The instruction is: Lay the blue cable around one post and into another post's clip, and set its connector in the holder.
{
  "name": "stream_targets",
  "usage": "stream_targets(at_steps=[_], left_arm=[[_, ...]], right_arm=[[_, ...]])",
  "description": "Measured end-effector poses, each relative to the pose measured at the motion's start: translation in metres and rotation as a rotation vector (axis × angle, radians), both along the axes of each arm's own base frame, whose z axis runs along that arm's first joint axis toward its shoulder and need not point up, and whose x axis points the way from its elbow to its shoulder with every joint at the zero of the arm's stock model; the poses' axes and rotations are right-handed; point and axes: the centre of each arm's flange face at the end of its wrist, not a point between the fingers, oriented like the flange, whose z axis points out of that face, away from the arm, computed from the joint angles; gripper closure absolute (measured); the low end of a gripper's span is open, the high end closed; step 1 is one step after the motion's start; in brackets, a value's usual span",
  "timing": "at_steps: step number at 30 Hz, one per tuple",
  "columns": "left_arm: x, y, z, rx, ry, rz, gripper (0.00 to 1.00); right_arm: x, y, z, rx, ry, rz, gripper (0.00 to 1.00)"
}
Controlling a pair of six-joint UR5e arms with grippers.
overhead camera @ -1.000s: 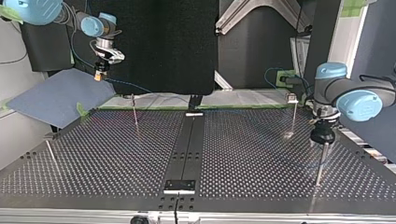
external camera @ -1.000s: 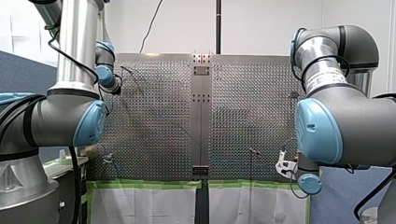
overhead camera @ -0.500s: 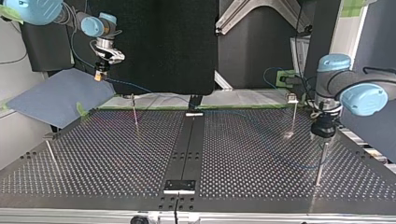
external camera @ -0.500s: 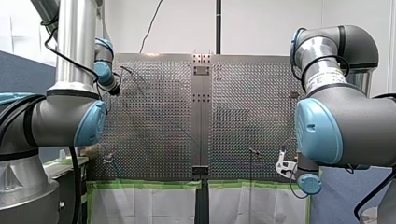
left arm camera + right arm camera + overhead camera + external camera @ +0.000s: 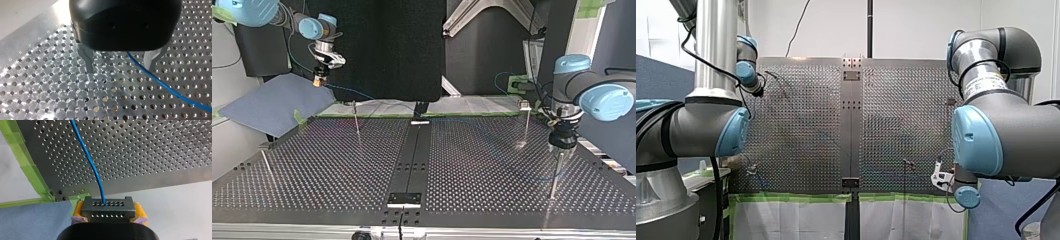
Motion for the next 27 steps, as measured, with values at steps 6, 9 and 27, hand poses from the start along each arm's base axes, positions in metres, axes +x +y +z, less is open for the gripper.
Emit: stream_targets(at_steps=[6,9,27], left_arm=[[-0.007,-0.007,0.008,0.011,-0.004,-0.012,0.00],[-0.013,-0.011,0.009,0.014,-0.004,-0.017,0.00],[-0.043,-0.021,0.023,0.048,0.009,0.004,0.00]], right_arm=[[-0.001,0.000,0.000,0.001,-0.003,-0.001,1.00],[-0.001,0.000,0.000,0.000,-0.003,-0.002,1.00],[-0.001,-0.001,0.000,-0.001,-0.010,-0.002,1.00]])
